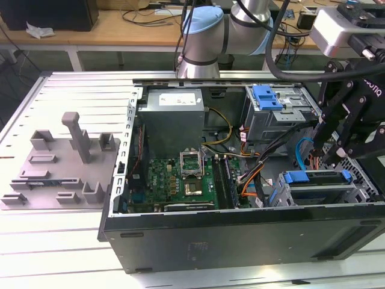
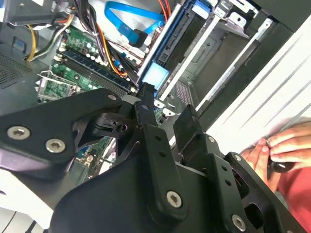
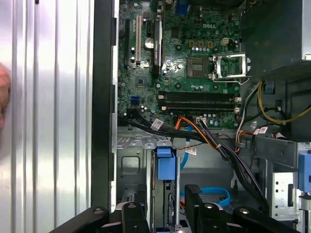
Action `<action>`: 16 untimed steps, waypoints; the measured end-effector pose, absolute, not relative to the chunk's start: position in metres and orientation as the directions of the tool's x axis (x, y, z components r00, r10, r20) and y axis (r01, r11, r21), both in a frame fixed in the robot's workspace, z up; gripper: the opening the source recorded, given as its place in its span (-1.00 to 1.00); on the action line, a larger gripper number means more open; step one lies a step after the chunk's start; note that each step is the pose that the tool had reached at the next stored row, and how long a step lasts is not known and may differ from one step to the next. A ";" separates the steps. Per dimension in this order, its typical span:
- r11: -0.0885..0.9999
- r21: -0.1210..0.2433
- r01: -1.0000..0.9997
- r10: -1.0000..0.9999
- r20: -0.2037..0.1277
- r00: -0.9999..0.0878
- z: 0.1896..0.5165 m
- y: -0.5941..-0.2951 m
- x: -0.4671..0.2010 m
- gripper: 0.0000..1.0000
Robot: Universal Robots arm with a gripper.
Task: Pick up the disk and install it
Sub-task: 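Insert the first disk wire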
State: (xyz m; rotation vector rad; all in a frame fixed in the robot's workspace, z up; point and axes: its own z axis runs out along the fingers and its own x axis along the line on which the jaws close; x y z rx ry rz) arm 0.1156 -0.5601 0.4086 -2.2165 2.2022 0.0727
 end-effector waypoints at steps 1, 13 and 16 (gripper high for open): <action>-0.007 0.021 -1.000 -1.000 -0.031 0.006 0.409 -0.559 0.116 -0.12; -0.004 0.022 -1.000 -0.999 0.046 0.005 0.409 -0.531 0.116 -0.12; -0.004 0.022 -1.000 -0.998 0.059 0.005 0.409 -0.519 0.116 -0.12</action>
